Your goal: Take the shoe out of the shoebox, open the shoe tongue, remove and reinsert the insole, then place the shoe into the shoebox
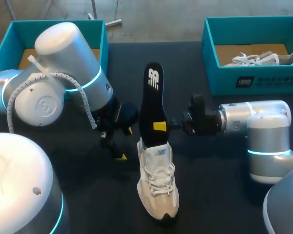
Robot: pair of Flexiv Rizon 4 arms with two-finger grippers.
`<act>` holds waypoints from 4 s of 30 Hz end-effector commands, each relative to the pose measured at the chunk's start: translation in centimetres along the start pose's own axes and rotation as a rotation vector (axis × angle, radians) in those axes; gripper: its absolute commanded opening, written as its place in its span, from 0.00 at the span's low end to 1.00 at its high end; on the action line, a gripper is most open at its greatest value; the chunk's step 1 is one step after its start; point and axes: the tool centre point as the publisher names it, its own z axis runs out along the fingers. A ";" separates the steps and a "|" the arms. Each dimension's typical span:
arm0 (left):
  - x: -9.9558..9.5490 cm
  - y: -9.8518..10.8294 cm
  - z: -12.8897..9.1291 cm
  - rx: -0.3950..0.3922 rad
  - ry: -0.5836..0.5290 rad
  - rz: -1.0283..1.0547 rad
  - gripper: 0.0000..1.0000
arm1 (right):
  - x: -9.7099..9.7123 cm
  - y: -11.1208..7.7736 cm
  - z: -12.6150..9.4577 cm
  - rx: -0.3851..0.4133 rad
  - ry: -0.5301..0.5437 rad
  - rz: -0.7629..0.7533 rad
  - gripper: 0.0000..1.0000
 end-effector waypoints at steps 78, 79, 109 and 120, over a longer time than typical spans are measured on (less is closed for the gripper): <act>0.0 0.0 0.0 -0.002 -0.001 0.000 1.00 | 2.3 -6.9 1.1 0.072 0.112 0.217 0.00; 0.0 0.0 0.0 -0.002 -0.001 0.000 1.00 | 2.4 -6.8 1.1 0.069 0.113 0.213 0.00; 0.0 0.0 0.0 -0.002 -0.001 0.000 1.00 | 2.4 -3.5 1.7 0.114 0.110 0.106 0.26; 0.0 0.0 0.0 -0.002 -0.001 0.000 1.00 | 1.9 -2.4 1.7 0.139 0.114 0.092 0.28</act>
